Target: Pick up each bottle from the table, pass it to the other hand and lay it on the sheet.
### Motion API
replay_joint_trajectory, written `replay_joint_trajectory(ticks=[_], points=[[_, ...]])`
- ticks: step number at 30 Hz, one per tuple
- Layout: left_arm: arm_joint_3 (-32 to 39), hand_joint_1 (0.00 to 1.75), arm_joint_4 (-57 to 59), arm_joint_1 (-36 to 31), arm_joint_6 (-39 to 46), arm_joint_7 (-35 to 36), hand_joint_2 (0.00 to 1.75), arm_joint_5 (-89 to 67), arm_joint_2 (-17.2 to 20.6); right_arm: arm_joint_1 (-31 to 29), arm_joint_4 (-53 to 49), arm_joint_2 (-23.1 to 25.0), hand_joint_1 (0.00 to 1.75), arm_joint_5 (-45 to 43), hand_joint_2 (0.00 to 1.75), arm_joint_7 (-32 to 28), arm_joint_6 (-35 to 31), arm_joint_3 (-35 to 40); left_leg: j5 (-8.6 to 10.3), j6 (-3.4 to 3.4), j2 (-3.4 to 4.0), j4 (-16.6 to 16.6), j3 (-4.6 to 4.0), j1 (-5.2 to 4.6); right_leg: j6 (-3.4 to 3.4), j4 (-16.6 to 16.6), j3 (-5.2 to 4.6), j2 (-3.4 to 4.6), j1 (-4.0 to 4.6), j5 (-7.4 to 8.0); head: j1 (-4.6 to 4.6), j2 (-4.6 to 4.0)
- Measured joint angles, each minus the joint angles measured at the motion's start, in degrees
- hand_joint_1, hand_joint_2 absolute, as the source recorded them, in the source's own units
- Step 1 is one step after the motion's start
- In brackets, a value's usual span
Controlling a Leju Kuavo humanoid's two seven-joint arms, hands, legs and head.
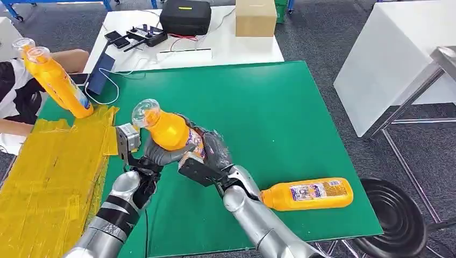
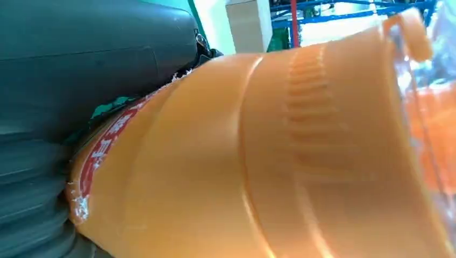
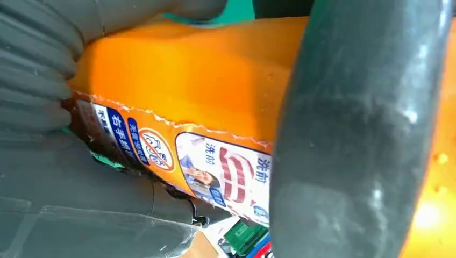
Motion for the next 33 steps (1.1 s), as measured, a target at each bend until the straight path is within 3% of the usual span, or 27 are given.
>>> replay_joint_trajectory(ticks=[2,3,7,12,13,18,27,33], points=[[0.0,1.75,-0.17,0.0,0.06,0.0,1.75,-0.02,0.0,-0.01,0.0,0.0,0.0,-0.02,1.75,-0.04,-0.02,0.0,0.0,0.0,0.0,0.0,0.0,0.0,0.0,0.0,0.0,0.0,0.0,0.0,0.0,0.0],[0.0,1.75,-0.17,0.01,0.07,0.0,1.75,-0.06,0.0,-0.01,0.0,0.0,0.0,-0.02,0.0,-0.05,-0.02,0.0,0.0,0.0,0.0,0.0,0.0,0.0,0.0,0.0,0.0,0.0,0.0,0.0,0.0,0.0],[0.04,1.75,-0.83,0.08,3.66,-0.15,1.75,-3.2,0.04,0.34,-0.75,-0.11,0.0,0.05,0.0,0.0,-0.61,0.0,0.0,0.0,0.0,0.0,0.0,0.0,0.0,0.0,0.0,0.0,0.0,0.0,0.0,0.0],[0.65,1.75,-4.75,0.42,23.93,1.18,1.75,-23.74,0.17,2.95,-7.96,-2.1,0.0,1.9,0.0,2.59,0.25,0.22,-0.01,0.0,0.0,0.0,-0.03,0.0,0.0,0.0,0.0,-0.01,-0.01,0.0,0.02,0.0],[1.05,1.75,-5.53,0.71,28.39,2.08,1.75,-29.62,0.42,3.52,-10.08,-2.73,0.0,1.88,1.75,3.43,1.6,0.22,-0.01,0.0,0.0,0.0,-0.03,0.0,0.0,0.0,-0.01,0.0,-0.01,0.0,-0.04,0.0],[3.18,1.75,-7.34,1.92,45.92,10.58,1.75,-60.77,3.23,3.81,-16.9,-7.33,0.0,1.56,1.75,6.37,6.65,0.26,-0.01,0.0,0.0,0.0,-0.03,0.0,0.0,0.0,0.0,-0.02,-0.01,0.0,0.02,0.0],[11.14,1.75,-3.21,2.13,50.64,18.82,1.75,-80.15,11.3,4.79,-24.87,-17.17,0.0,0.24,1.75,7.91,9.44,0.28,0.01,0.0,0.02,0.0,0.01,0.01,0.0,0.01,0.0,0.01,0.0,0.0,0.0,0.0],[13.9,1.75,0.65,2.07,50.82,21.88,1.75,-85.24,14.12,5.77,-28.15,-21.24,0.0,0.5,1.75,8.61,9.11,0.42,0.0,0.0,0.01,0.0,-0.01,-0.01,0.0,0.0,0.0,-0.01,0.0,-0.01,0.04,0.02]])
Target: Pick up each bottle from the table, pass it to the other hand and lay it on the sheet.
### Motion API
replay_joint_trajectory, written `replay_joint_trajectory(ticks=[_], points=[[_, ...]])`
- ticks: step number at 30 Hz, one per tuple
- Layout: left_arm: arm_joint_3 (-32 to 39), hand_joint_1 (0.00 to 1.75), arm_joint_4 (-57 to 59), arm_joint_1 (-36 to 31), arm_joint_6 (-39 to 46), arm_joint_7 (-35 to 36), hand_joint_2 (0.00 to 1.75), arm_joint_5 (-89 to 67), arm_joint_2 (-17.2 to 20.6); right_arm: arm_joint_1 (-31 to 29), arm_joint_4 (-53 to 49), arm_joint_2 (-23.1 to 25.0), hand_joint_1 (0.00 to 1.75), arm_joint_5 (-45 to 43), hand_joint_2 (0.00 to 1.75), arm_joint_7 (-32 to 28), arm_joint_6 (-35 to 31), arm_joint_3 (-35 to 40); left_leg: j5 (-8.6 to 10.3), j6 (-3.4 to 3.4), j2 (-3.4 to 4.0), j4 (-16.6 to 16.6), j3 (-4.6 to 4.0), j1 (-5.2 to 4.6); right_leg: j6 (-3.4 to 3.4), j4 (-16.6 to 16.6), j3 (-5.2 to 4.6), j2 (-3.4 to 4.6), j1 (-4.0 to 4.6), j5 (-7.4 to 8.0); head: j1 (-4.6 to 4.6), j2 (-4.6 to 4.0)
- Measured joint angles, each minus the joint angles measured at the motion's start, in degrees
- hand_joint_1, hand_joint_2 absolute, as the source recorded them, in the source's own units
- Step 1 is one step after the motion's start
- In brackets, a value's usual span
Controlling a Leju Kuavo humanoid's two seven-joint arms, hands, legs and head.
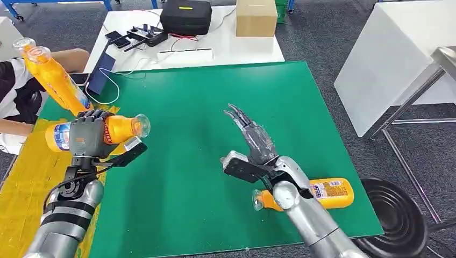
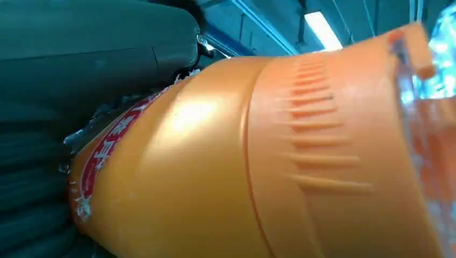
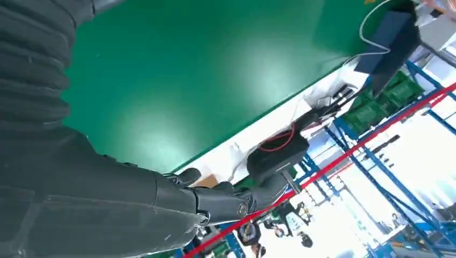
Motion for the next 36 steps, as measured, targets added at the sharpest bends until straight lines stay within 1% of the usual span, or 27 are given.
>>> replay_joint_trajectory(ticks=[3,8,12,15,16,17,22,25,28,34,36], points=[[0.94,1.75,2.34,0.12,0.0,0.24,1.75,-0.11,1.38,0.66,-1.68,-2.21,0.0,0.0,1.75,0.13,-0.15,-0.11,0.0,0.0,0.03,0.0,0.0,-0.01,0.0,-0.01,0.0,0.02,-0.01,0.0,-0.02,-0.02],[1.66,1.75,4.07,0.1,0.0,0.29,1.75,-0.16,2.32,1.04,-3.22,-3.57,0.0,0.02,1.75,0.15,-0.15,-0.07,0.0,0.0,0.0,0.0,0.0,-0.01,0.0,-0.01,0.0,-0.01,-0.01,0.0,-0.04,-0.02],[2.16,1.75,7.68,-0.76,0.0,1.82,1.75,-2.26,2.89,1.71,-4.73,-4.95,0.0,0.9,1.75,0.5,-0.22,-0.15,0.0,0.0,0.0,0.0,0.01,0.01,0.0,-0.01,0.0,0.01,-0.01,0.0,-0.02,-0.02],[2.21,1.75,10.88,-0.96,0.0,4.16,1.75,-3.22,4.09,2.41,-5.82,-6.46,0.0,0.9,1.75,0.5,-0.2,-0.55,0.0,0.0,0.02,0.0,0.01,0.01,0.0,-0.01,-0.02,0.04,0.0,0.0,-0.04,-0.02],[1.99,0.75,12.38,-1.33,0.0,4.75,1.75,-3.33,4.38,2.62,-6.19,-6.91,0.0,0.85,1.75,0.5,-0.15,-0.77,0.0,0.0,0.02,0.0,0.01,0.01,0.0,-0.01,-0.02,0.02,0.01,0.0,-0.02,-0.02],[1.64,0.0,14.07,-1.71,0.0,4.9,1.75,-3.3,4.66,2.8,-6.6,-7.39,0.0,0.83,1.75,0.48,-0.13,-0.9,0.0,0.0,0.01,0.0,0.01,0.0,0.0,-0.01,-0.01,0.0,0.0,0.0,-0.04,-0.02],[1.62,0.0,20.01,-2.67,0.0,4.35,1.75,-2.36,4.55,3.12,-7.33,-7.9,0.0,0.81,1.75,0.46,-0.04,-1.11,0.0,0.0,0.01,0.0,0.01,-0.01,0.0,-0.01,-0.02,0.03,0.0,0.0,-0.02,-0.02],[1.66,0.0,23.1,-3.34,0.0,2.39,1.75,-0.25,3.81,3.12,-7.33,-7.83,0.0,0.81,1.75,0.46,0.04,-1.03,0.0,0.0,0.0,0.0,0.01,-0.01,0.0,-0.01,-0.01,0.02,0.0,0.0,-0.02,-0.02],[1.66,0.0,25.47,-4.17,-0.24,2.56,1.75,-0.4,3.37,3.15,-7.33,-7.68,0.0,0.83,1.75,0.44,0.04,-1.01,0.0,0.0,0.0,0.0,0.01,-0.01,0.0,-0.01,-0.01,0.02,0.0,0.0,-0.02,-0.02],[1.69,0.0,29.11,-6.08,-3.04,3.39,1.75,-1.12,2.91,3.15,-7.35,-7.39,0.0,0.83,1.75,0.44,0.06,-1.01,0.0,0.0,-0.02,0.0,0.04,-0.01,0.0,-0.01,0.02,0.01,-0.01,0.0,-0.04,0.0],[1.81,0.0,29.88,-6.46,-3.84,1.95,1.75,0.5,2.74,3.17,-7.33,-7.33,0.0,0.85,1.75,0.42,0.06,-1.01,0.0,0.0,-0.02,0.0,0.06,0.0,0.0,-0.01,0.04,0.01,-0.01,0.0,-0.04,-0.02]])
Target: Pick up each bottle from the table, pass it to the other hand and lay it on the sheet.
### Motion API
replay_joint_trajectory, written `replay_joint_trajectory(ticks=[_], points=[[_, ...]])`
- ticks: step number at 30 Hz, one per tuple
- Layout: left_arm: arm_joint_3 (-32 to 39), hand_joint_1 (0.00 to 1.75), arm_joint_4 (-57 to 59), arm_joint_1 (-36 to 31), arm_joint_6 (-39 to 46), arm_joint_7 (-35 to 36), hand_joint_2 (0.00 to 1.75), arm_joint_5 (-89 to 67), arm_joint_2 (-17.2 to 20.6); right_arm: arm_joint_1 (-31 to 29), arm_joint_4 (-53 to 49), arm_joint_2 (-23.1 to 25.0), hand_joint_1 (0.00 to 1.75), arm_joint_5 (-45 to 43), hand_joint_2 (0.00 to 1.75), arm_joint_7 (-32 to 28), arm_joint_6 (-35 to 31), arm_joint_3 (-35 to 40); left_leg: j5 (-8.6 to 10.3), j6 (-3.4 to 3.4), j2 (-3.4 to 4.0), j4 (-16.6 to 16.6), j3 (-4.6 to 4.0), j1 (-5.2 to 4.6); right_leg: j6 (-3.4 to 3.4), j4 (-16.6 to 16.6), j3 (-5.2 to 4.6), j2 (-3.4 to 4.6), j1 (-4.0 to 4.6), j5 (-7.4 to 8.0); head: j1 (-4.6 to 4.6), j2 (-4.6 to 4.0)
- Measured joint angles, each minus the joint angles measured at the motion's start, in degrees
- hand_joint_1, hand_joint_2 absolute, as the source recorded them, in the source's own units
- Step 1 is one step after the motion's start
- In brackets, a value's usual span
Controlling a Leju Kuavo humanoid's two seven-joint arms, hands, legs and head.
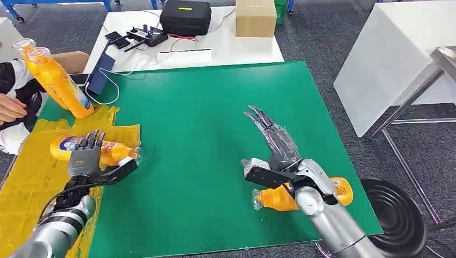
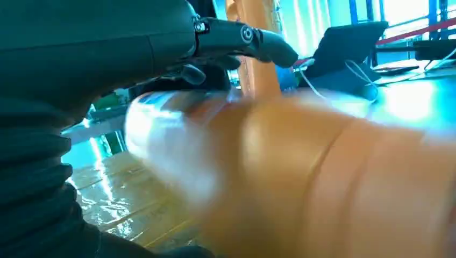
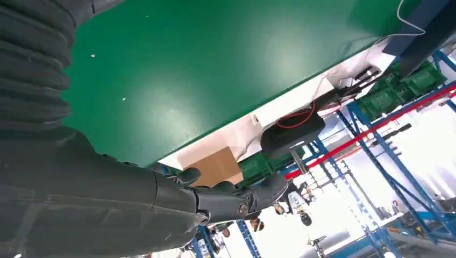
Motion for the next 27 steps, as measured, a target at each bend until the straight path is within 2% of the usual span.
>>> replay_joint_trajectory(ticks=[7,16,19,27], points=[[2.8,0.0,0.94,-0.67,-3.11,-7.66,1.75,8.4,-1.14,0.2,0.0,0.63,0.0,0.0,1.75,-0.26,0.0,-0.04,0.01,0.0,0.0,0.0,0.07,0.0,0.0,0.01,0.07,0.0,0.0,0.0,0.0,0.0],[7.61,0.0,-0.17,-1.05,-11.31,-19.02,1.75,24.66,-3.15,-0.19,0.52,2.38,0.0,0.72,1.75,-0.88,0.2,-0.85,0.01,0.01,-0.03,0.0,0.06,-0.01,0.0,0.0,0.11,-0.1,-0.01,0.0,0.0,0.0],[8.5,0.0,-2.52,-0.63,-16.75,-23.03,1.75,32.14,-4.22,-0.2,0.98,3.01,0.0,1.07,1.75,-1.01,0.24,-1.31,0.04,0.05,-0.04,0.0,0.06,-0.01,0.0,0.0,0.13,-0.11,-0.01,0.0,0.0,0.0],[8.46,0.0,-8.44,1.15,-20.27,-24.0,1.75,35.84,-5.73,-0.3,1.66,3.39,0.0,1.2,1.75,-1.29,0.26,-2.01,0.04,0.05,-0.01,0.0,0.06,0.0,0.0,0.0,0.11,-0.1,-0.01,0.0,0.0,0.0]])
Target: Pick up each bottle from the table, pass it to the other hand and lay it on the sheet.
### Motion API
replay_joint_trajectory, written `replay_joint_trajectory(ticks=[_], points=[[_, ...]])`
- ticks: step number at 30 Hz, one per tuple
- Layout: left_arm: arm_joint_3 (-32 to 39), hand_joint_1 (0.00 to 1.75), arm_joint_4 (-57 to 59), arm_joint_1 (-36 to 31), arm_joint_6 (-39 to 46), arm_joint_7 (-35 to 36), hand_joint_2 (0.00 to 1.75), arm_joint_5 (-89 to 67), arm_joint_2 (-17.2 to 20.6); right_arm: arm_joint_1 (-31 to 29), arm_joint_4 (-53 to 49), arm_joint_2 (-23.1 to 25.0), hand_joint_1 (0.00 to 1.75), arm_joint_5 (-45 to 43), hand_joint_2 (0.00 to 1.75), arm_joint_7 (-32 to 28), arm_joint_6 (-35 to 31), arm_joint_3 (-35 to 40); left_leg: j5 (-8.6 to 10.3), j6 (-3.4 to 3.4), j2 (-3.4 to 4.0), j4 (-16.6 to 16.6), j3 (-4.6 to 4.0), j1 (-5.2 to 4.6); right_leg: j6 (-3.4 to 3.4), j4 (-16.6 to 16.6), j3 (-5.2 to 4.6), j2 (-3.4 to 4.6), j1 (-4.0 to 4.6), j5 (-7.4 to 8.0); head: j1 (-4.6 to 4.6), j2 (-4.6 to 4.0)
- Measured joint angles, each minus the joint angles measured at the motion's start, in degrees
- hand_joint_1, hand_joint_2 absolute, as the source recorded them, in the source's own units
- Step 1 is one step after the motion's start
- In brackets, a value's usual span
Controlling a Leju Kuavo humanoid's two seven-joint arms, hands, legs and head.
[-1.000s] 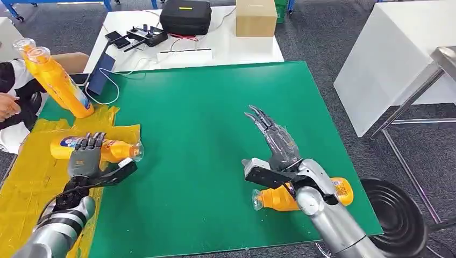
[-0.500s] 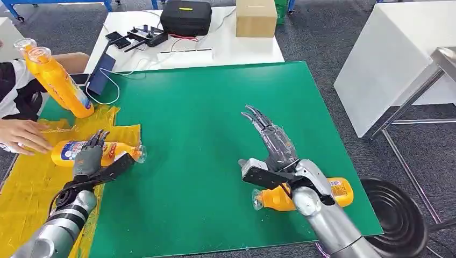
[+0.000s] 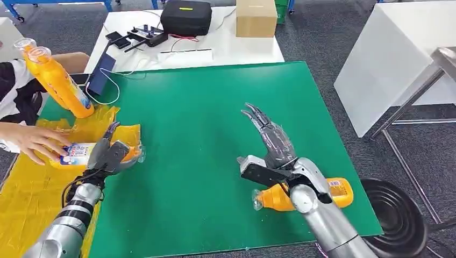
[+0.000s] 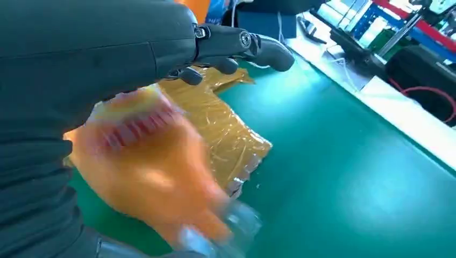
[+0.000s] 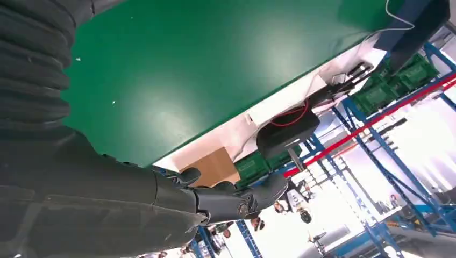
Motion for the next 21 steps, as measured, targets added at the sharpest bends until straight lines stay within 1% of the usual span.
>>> replay_joint_trajectory(ticks=[6,9,12,15,17,19,21], points=[[0.02,0.0,-1.4,0.57,-0.09,0.02,1.75,0.04,-0.26,-0.13,0.31,0.22,0.0,0.0,1.75,0.0,0.0,-0.28,0.0,0.0,0.0,0.0,-0.02,0.01,0.0,0.0,-0.02,0.01,0.0,0.0,0.0,0.0],[-0.02,0.0,-2.91,1.16,-1.58,-1.69,1.75,2.56,-0.35,-0.12,0.37,0.26,0.0,0.18,1.75,0.0,0.0,-0.44,0.0,0.0,0.01,0.0,-0.01,0.0,0.0,0.0,-0.02,0.01,0.0,0.0,0.02,0.0],[-0.57,0.0,-6.89,2.59,-4.4,-2.56,1.75,5.71,-0.39,-0.11,0.37,0.22,0.0,0.44,1.75,-0.07,0.15,-0.66,0.0,0.0,0.01,0.0,-0.01,-0.01,0.0,0.0,-0.02,0.01,0.0,0.0,0.02,0.0],[-1.79,0.0,-13.34,5.1,-8.0,-3.21,1.75,10.46,-0.42,-0.07,0.37,-0.31,0.0,0.92,1.75,-0.22,0.64,-1.03,-0.01,0.0,0.01,0.0,-0.01,-0.01,0.0,-0.01,-0.03,0.02,0.0,0.0,0.0,0.0],[-2.67,0.0,-17.8,6.69,-10.06,-3.65,1.75,13.49,-0.46,-0.07,0.35,-1.49,0.0,0.68,1.75,-0.28,2.76,-1.03,-0.01,0.01,0.01,0.0,-0.02,-0.02,0.0,-0.02,-0.03,0.01,0.0,0.0,0.02,0.0],[-3.48,0.0,-21.64,8.24,-12.2,-4.74,1.75,16.53,-0.68,-0.23,0.24,-3.92,0.0,-2.47,1.75,-1.36,8.67,-0.96,-0.03,0.03,0.0,0.01,-0.02,-0.05,0.01,-0.05,-0.04,0.0,-0.01,-0.01,-0.02,0.0],[-4.53,0.0,-23.69,8.91,-13.36,-5.86,1.75,18.6,-1.2,-0.2,-0.35,-8.1,0.0,-7.18,1.75,-3.37,15.03,-0.92,-0.02,0.04,-0.21,0.03,-0.05,-0.12,0.01,-0.08,-0.04,-0.24,-0.05,-0.01,0.0,0.0]])
